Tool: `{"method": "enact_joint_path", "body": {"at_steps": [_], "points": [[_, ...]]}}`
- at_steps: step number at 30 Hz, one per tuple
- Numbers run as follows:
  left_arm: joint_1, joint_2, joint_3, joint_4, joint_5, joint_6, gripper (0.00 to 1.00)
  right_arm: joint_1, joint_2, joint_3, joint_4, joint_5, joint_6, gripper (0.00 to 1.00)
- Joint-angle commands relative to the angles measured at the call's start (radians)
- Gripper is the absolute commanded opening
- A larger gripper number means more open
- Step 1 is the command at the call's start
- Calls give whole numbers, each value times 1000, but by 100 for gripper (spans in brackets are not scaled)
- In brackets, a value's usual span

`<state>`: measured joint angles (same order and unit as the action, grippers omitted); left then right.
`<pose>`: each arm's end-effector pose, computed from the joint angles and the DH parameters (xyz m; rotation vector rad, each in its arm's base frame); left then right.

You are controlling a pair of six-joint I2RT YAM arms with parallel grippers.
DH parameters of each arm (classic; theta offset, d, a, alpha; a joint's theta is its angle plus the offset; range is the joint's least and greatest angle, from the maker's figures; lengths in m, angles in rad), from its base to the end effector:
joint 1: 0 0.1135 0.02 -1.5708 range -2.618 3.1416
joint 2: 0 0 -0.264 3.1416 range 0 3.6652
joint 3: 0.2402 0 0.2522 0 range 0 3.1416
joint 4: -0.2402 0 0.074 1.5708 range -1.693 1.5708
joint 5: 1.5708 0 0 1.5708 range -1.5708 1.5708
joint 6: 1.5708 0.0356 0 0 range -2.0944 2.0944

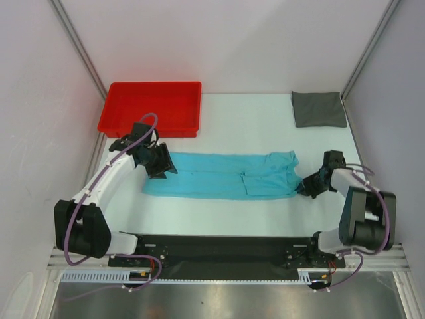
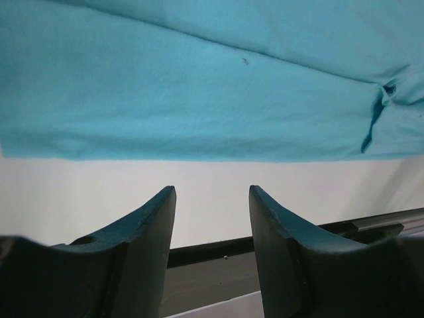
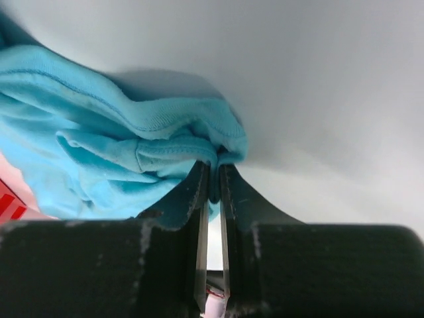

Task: Fold and stack the t-shirts
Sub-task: Fold the tshirt

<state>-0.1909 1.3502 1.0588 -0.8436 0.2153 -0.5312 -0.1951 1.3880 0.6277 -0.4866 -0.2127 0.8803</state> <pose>0.2539 -0.0568 0.2596 -0.4033 2.7384 -0.4962 0.2227 -0.0363 0.1446 1.4292 2.4945 0.4468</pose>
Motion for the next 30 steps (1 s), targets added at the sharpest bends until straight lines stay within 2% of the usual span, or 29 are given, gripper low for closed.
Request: {"method": "enact_joint_path", "body": {"at_steps": [1, 5, 8, 10, 11, 13, 14, 18, 20, 23, 24, 25, 27, 28, 30], "points": [[2, 15, 47, 21, 30, 23, 54, -26, 133, 150, 157, 210, -61, 9], [-7, 39, 102, 6, 16, 68, 59, -32, 313, 331, 113, 248, -116, 10], [-33, 93, 180, -31, -39, 121, 62, -35, 376, 440, 68, 251, -164, 13], [-48, 141, 236, -49, -88, 157, 63, -36, 430, 490, 22, 246, -205, 23], [-50, 156, 251, -54, -108, 168, 63, -35, 443, 525, -21, 240, -216, 37], [-56, 196, 283, -69, -173, 192, 63, -35, 439, 546, -64, 223, -247, 51], [-56, 204, 290, -72, -188, 197, 63, -29, 425, 547, -111, 226, -254, 68], [-56, 207, 297, -71, -212, 198, 63, 8, 281, 500, -217, 222, -271, 86], [-56, 178, 297, -69, -212, 177, 63, 42, 166, 454, -248, 147, -239, 88], [-56, 138, 297, -69, -212, 149, 62, 170, 28, 333, -222, 47, -155, 87], [-56, 129, 297, -72, -212, 137, 62, 216, 1, 301, -202, 26, -68, 86], [-58, 119, 297, -74, -212, 129, 61, 337, -24, 256, -179, -2, -28, 85], [-58, 87, 287, -80, -212, 108, 61, 469, -52, 237, -80, -10, 84, 84], [-59, 75, 279, -77, -237, 102, 61, 590, -44, 248, -46, -4, 117, 83], [-64, 31, 258, -77, -252, 85, 60, 713, 21, 276, 54, -7, 166, 81]]}}
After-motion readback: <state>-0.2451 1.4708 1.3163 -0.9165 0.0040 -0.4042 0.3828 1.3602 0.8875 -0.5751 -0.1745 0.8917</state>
